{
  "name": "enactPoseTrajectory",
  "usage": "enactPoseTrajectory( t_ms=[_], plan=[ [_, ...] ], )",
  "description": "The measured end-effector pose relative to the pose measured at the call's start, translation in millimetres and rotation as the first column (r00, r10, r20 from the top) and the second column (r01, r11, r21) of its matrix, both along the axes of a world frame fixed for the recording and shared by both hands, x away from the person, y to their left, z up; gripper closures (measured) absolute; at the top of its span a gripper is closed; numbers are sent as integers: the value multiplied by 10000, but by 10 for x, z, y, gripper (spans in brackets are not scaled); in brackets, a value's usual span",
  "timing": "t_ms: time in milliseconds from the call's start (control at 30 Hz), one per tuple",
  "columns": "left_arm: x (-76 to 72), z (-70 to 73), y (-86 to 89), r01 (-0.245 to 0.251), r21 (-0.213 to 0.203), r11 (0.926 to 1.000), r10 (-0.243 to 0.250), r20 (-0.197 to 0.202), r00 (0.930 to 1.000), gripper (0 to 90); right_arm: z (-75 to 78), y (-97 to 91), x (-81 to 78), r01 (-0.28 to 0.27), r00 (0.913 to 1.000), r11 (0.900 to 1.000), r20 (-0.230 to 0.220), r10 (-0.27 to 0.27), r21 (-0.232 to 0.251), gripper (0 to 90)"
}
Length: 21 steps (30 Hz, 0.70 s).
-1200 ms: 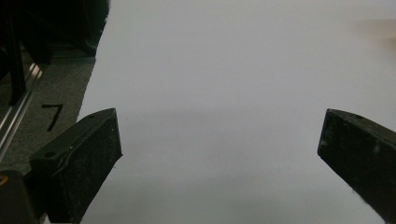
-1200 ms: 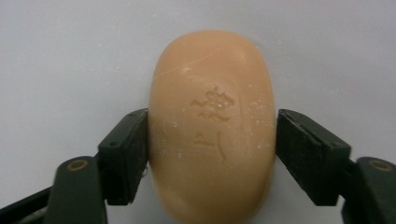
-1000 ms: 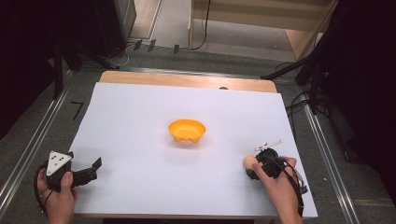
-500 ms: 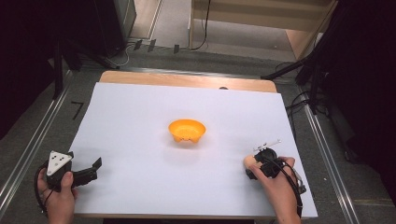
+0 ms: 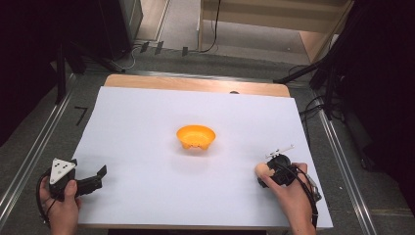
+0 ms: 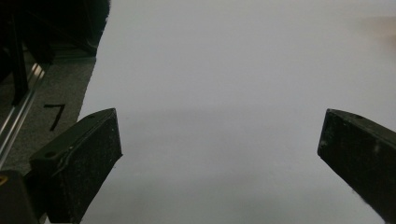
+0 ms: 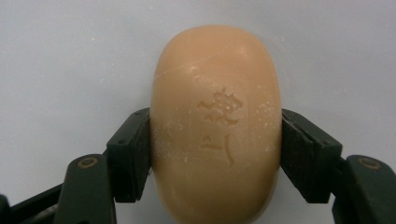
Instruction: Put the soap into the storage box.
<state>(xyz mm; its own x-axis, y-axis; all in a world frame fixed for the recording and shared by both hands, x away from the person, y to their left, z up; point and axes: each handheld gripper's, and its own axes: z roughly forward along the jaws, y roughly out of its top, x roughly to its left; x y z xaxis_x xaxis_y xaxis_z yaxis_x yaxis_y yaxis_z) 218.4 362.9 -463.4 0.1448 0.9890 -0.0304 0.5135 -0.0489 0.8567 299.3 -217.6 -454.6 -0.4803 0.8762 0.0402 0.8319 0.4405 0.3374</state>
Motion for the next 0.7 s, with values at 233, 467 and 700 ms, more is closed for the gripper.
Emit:
enactPoseTrajectory(
  t_ms=[233, 467, 700],
  plan=[
    [1, -1, -3, -11, 29, 10000, 11, 2, 10000, 0, 29, -55, 19, -402, 9992, 9989, 99, 400, 221, 333],
    [0, 0, -5, -29, 48, 10000, 29, 0, 10000, 0, 127, -69, 45, -1028, 9941, 9944, 373, 1018, 247, 334],
    [-2, 0, -2, -25, 42, 10000, 25, 27, 10000, 0, 245, -20, 110, -1527, 9872, 9882, 499, 1517, 154, 333]
  ],
)
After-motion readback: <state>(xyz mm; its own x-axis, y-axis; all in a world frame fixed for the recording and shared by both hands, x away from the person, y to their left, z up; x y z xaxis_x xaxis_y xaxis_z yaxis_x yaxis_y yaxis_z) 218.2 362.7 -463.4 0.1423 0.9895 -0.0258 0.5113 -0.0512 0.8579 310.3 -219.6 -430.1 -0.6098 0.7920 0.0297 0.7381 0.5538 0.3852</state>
